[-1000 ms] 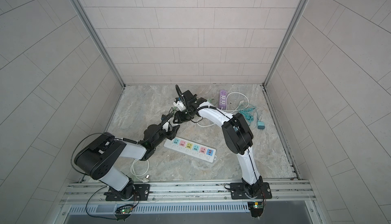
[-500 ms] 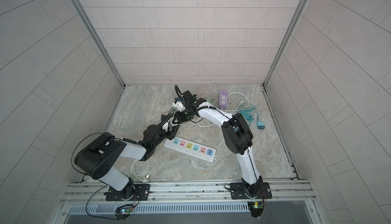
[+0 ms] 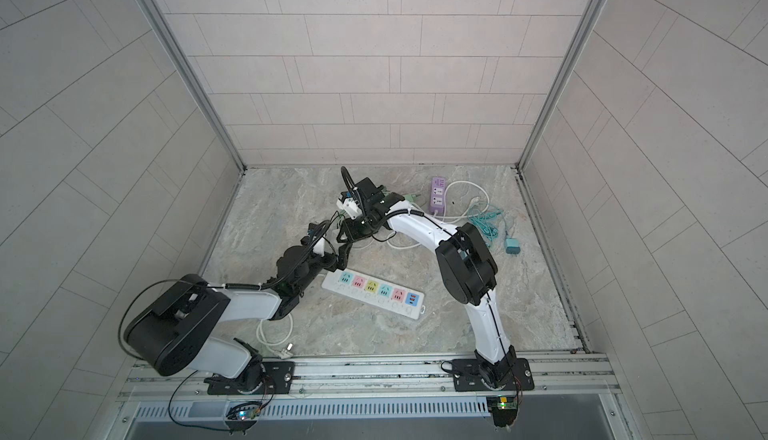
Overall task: Insert the plug
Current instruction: 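Grasp the charger cube with the right gripper from the left gripper, then carry the cube toward the white strip with right gripper while left withdraws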
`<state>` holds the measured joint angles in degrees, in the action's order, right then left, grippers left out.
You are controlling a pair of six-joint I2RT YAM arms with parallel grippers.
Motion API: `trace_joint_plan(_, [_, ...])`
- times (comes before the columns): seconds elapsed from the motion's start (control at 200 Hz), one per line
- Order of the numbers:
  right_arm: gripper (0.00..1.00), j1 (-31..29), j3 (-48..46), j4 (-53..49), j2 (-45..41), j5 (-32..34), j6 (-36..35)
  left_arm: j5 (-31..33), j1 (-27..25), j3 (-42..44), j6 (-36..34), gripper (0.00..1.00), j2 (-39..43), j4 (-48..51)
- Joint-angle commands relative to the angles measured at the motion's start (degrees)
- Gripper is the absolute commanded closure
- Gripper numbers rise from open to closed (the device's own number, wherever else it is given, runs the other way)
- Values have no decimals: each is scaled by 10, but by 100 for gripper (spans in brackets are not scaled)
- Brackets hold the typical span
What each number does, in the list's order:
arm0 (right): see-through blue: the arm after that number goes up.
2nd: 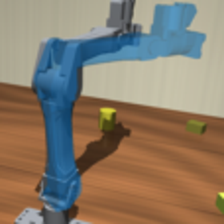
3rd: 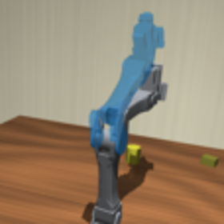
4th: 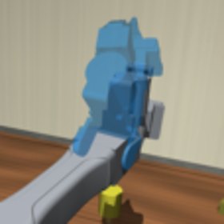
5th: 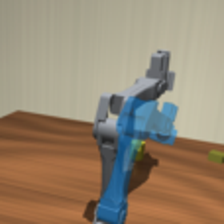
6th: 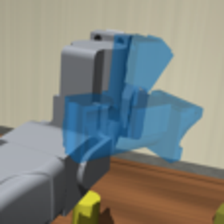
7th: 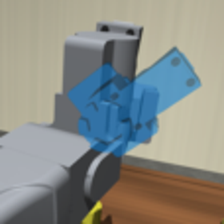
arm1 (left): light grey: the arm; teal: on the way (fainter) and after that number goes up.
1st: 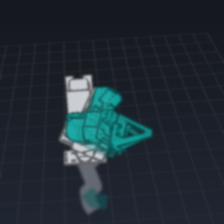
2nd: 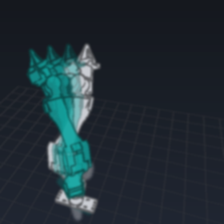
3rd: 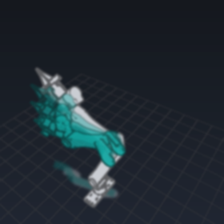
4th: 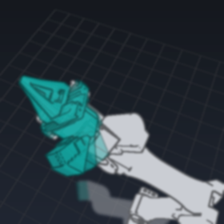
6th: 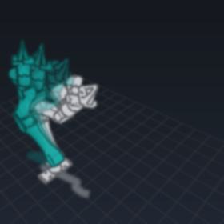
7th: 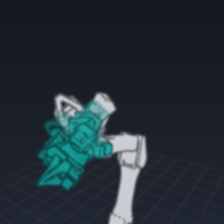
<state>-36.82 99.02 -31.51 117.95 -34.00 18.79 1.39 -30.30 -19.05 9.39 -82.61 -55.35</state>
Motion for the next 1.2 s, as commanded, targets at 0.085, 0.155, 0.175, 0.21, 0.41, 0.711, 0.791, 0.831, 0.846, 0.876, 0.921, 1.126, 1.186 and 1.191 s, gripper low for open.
trace_joint_plan(0.085, [81,38,-7,-15,-85,25,1,77,1,10,51,0,102,76])
trace_joint_plan(0.155, [81,52,-19,-19,-103,18,2,87,0,18,59,0,138,98])
trace_joint_plan(0.175, [81,56,-23,-23,-109,17,3,94,0,18,63,0,149,110])
trace_joint_plan(0.21, [81,62,-28,-32,-119,18,3,103,0,16,62,0,168,137])
trace_joint_plan(0.41, [80,88,-103,-60,-199,50,-10,158,-1,-4,86,0,247,275])
trace_joint_plan(0.711, [80,88,-269,-78,-323,155,-2,160,-17,-32,131,0,249,405])
trace_joint_plan(0.791, [80,86,-313,-83,-363,175,6,155,-25,-27,149,0,234,403])
trace_joint_plan(0.831, [80,84,-335,-84,-384,186,15,150,-28,-26,157,0,225,402])
trace_joint_plan(0.846, [80,82,-345,-84,-392,191,20,148,-28,-26,158,0,221,402])
trace_joint_plan(0.876, [80,77,-362,-80,-407,200,29,143,-31,-26,161,0,212,401])
trace_joint_plan(0.921, [80,66,-391,-74,-431,214,43,140,-33,-28,168,0,201,401])
trace_joint_plan(1.126, [80,0,-469,-67,-505,295,124,126,-36,-27,198,0,171,401])
trace_joint_plan(1.186, [80,-22,-481,-65,-515,326,152,125,-36,-27,202,0,168,407])
trace_joint_plan(1.191, [80,-24,-482,-65,-516,328,154,125,-36,-27,202,0,168,408])
